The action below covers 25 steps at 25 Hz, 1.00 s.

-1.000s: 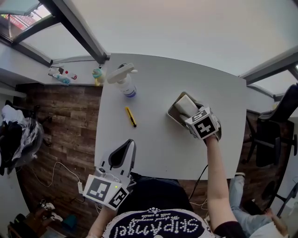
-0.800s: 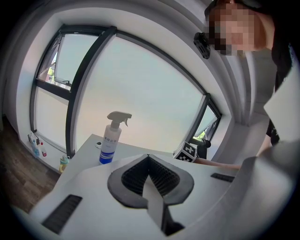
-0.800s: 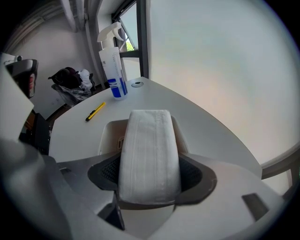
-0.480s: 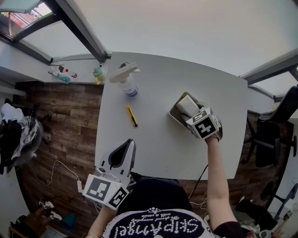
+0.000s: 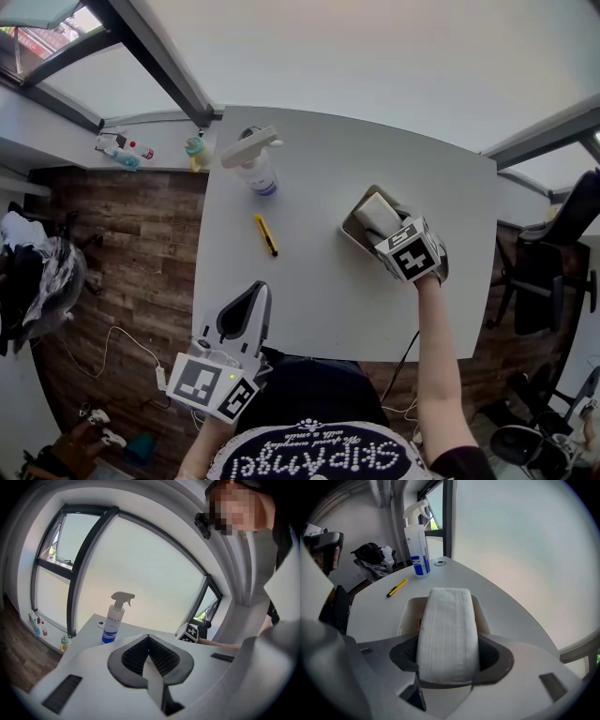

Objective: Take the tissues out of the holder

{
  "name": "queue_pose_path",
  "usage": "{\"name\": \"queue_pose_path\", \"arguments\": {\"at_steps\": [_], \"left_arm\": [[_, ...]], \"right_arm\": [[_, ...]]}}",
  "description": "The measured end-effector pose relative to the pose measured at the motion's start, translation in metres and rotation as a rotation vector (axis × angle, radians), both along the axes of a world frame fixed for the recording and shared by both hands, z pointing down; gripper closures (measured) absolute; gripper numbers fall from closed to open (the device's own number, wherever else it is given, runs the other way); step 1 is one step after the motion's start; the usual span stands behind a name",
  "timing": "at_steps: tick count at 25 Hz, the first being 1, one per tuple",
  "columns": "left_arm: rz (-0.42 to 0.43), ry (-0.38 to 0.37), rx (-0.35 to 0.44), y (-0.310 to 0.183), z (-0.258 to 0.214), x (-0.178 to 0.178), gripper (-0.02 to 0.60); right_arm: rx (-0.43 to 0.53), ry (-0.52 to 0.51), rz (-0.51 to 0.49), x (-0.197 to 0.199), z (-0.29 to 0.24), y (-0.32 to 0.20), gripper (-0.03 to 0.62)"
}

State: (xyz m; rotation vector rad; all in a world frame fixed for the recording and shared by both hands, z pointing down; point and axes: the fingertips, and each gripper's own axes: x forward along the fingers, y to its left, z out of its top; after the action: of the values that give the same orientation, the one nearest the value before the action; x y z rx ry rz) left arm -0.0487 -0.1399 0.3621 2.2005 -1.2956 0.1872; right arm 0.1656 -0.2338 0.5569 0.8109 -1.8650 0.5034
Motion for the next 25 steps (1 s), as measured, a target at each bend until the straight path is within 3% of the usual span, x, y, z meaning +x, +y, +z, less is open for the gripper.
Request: {"name": "queue_pose_path", "arguments": {"at_steps": [9, 25], "left_arm": [[0.006, 0.004, 0.007, 0.001, -0.004, -0.003, 0.580], [0.055, 0.015, 0.044, 0.012, -0.015, -0.006, 0.580]], "right_arm": [[0.027, -0.010, 0.043, 0.000, -0.005, -0.002, 0.312], [0.203, -0.079, 0.194, 0.009, -0.061, -0.005, 0.313]]}}
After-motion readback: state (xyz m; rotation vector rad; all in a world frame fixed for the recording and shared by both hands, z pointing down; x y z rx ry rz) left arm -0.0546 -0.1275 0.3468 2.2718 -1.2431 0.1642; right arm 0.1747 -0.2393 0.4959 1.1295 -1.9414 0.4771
